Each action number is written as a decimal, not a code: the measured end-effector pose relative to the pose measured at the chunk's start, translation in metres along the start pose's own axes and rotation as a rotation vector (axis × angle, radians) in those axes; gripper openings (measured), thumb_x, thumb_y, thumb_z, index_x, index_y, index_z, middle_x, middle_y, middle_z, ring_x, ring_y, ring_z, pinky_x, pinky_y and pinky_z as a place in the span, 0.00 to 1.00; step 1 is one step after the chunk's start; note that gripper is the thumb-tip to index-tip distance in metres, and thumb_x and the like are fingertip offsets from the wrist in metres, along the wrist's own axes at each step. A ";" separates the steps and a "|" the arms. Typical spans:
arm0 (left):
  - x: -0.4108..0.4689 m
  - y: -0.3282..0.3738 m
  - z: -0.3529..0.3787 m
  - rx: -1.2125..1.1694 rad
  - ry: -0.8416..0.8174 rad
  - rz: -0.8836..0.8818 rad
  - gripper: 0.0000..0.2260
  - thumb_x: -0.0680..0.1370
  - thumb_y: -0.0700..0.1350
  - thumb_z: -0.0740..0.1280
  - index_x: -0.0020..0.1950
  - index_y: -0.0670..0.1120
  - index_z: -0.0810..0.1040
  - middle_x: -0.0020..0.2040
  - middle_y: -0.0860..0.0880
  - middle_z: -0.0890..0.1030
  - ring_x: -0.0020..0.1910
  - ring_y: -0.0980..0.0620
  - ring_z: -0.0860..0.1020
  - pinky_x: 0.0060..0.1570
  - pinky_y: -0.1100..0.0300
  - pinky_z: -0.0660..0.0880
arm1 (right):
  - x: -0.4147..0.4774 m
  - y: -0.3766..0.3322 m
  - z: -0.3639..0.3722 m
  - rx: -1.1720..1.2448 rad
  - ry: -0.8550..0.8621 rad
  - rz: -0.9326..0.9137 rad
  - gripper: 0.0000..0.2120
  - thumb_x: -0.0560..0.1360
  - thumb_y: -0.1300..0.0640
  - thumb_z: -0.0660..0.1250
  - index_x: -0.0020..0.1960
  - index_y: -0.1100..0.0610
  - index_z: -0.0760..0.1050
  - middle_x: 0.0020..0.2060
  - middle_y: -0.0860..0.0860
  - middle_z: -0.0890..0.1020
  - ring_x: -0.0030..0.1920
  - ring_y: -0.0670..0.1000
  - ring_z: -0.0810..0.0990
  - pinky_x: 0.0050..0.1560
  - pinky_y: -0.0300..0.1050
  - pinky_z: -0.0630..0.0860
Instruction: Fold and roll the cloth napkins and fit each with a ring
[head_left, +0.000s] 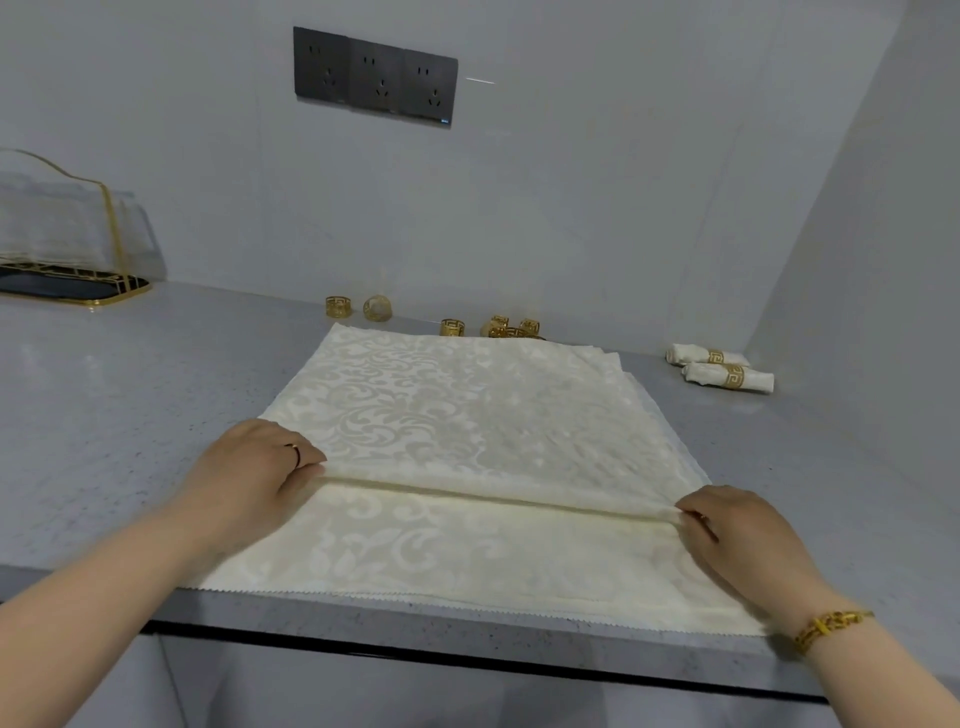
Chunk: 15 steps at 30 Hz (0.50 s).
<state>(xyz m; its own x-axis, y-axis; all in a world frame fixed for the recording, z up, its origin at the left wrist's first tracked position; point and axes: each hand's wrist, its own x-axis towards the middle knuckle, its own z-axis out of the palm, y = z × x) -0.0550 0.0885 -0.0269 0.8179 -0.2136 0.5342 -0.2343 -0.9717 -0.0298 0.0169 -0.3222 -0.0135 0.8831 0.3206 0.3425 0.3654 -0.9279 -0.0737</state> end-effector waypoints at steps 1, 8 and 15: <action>-0.001 0.000 -0.003 0.002 0.013 0.019 0.19 0.72 0.50 0.54 0.32 0.47 0.82 0.30 0.54 0.81 0.30 0.52 0.79 0.39 0.63 0.74 | -0.002 0.001 -0.004 0.028 0.021 0.009 0.07 0.74 0.64 0.64 0.46 0.61 0.81 0.41 0.54 0.82 0.41 0.53 0.73 0.43 0.43 0.64; -0.021 -0.004 -0.015 -0.311 -0.191 -0.202 0.07 0.74 0.55 0.59 0.38 0.62 0.75 0.40 0.55 0.80 0.43 0.56 0.74 0.50 0.65 0.68 | -0.027 0.008 -0.011 0.206 -0.130 0.032 0.10 0.77 0.61 0.59 0.51 0.50 0.76 0.38 0.38 0.71 0.43 0.43 0.70 0.42 0.32 0.63; -0.023 0.004 -0.004 -0.248 -0.184 -0.250 0.11 0.73 0.50 0.67 0.40 0.64 0.67 0.47 0.52 0.80 0.52 0.52 0.75 0.52 0.64 0.64 | -0.027 0.005 -0.003 0.265 -0.127 0.112 0.14 0.74 0.59 0.64 0.35 0.43 0.67 0.36 0.50 0.76 0.41 0.49 0.73 0.41 0.37 0.66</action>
<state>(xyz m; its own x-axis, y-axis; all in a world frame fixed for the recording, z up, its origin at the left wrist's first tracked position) -0.0771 0.0896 -0.0357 0.9409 -0.0103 0.3386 -0.1180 -0.9469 0.2992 -0.0058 -0.3363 -0.0208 0.9459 0.2556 0.2000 0.3128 -0.8824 -0.3514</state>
